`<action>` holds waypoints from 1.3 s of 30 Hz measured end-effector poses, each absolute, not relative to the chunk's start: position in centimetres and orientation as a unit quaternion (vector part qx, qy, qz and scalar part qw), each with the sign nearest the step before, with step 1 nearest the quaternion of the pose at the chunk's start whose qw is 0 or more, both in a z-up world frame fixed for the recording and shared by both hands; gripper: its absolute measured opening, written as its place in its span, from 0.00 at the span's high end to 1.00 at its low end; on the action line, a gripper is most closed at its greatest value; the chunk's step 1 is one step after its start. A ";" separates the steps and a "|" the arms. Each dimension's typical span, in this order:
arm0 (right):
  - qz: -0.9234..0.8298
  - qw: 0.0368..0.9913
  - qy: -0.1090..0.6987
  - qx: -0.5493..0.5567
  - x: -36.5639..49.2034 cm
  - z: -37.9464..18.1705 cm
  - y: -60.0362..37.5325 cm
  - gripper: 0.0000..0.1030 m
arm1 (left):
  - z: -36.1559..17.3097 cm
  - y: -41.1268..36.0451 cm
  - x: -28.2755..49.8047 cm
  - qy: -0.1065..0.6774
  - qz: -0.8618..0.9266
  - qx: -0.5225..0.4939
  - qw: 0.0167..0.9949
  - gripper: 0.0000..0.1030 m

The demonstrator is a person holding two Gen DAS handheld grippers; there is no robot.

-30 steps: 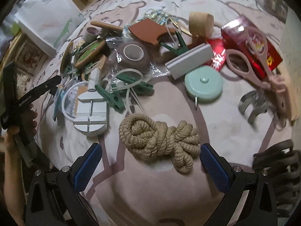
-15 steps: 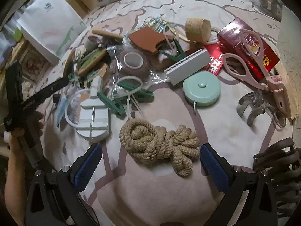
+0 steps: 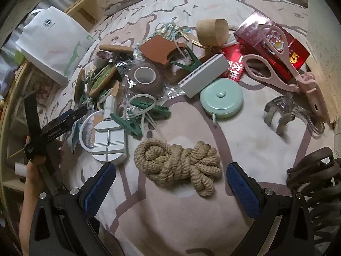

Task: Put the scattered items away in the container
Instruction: 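Lower both tools toward the pile, left over the white sachet, right over the rope, then grasp the white medicine sachet with the left tool while the right tool grasps the jute rope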

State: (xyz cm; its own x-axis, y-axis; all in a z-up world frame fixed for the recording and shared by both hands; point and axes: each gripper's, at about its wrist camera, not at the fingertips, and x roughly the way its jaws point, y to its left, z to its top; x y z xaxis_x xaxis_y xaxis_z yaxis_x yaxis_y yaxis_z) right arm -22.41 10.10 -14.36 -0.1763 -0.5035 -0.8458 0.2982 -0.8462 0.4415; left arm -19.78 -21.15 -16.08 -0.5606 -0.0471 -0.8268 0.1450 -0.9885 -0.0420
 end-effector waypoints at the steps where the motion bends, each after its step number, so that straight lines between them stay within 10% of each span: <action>1: -0.761 0.262 -0.090 0.586 -22.4 -14.4 10.3 0.00 | -16.1 -21.2 -19.6 0.056 -0.882 0.466 0.051 0.00; 31: -0.772 0.214 -0.049 0.597 -23.2 -15.5 9.7 0.00 | -16.6 -13.6 -11.5 -0.072 -0.829 0.529 -0.168 0.00; 39: -0.771 0.209 -0.035 0.600 -23.2 -15.9 9.3 0.00 | -16.4 -13.0 -11.6 -0.082 -0.828 0.546 -0.103 0.00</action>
